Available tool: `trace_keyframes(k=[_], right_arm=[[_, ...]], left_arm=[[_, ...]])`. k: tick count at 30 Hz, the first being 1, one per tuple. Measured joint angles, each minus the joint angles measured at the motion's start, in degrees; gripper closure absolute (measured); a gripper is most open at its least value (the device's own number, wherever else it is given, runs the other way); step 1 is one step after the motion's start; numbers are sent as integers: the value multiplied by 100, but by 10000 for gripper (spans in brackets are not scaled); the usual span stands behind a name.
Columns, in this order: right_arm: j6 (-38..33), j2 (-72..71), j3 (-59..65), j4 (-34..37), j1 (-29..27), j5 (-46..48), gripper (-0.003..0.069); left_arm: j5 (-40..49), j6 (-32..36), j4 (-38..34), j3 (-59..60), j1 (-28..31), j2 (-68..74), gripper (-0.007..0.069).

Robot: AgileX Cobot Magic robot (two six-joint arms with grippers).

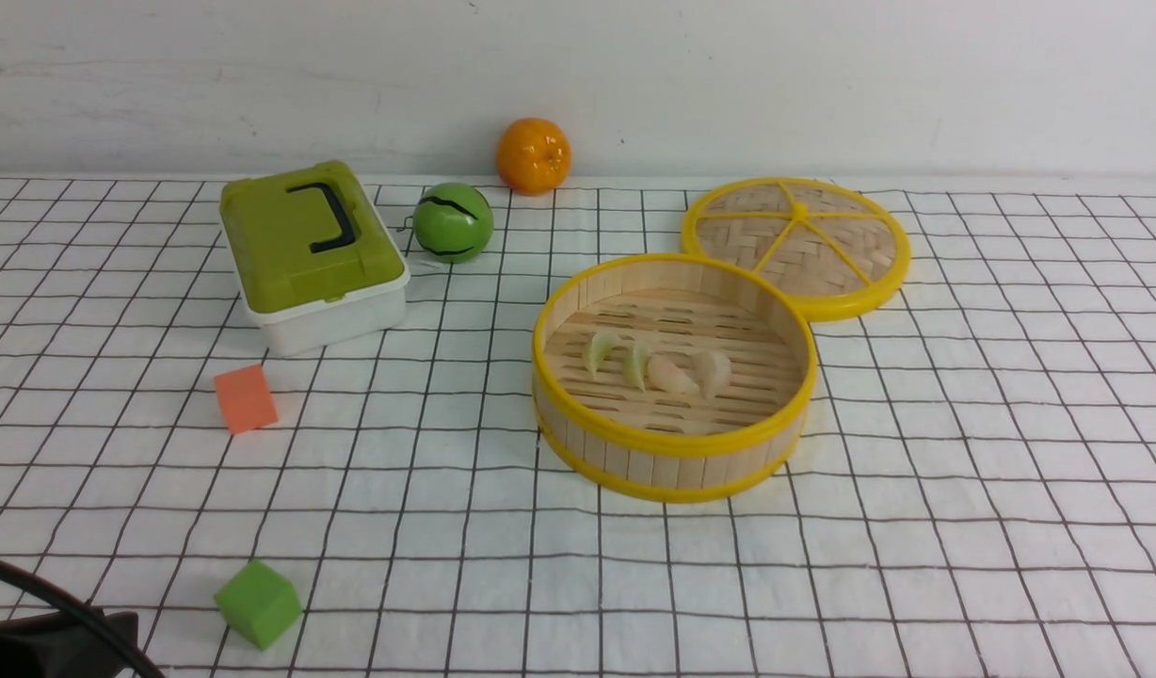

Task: Put the dumplings into the steamer on the table with the white tablecloth.

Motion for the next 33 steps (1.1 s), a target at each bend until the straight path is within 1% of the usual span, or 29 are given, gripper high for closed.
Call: trace_keyframes(k=[19,24,26,28,32,33], right_arm=[[0,0,0,5,0,-1,648],[0,0,0,5,0,-1,642],[0,0,0,5,0,-1,639],[0,0,0,17,0,-1,639],[0,0,0,16,0,-1,631],[0,0,0,16,0,-1,630]], left_arm=[[-48,0,0,58,0,-56,480],[-14,5,121,392,0,-625,480],[-218,5,97,645,21,-1280,481],[-425,5,33,806,131,-1722,496],[-818,122,-185,1189,816,-2574,587],[-825,156,-210,1211,909,-2615,594]])
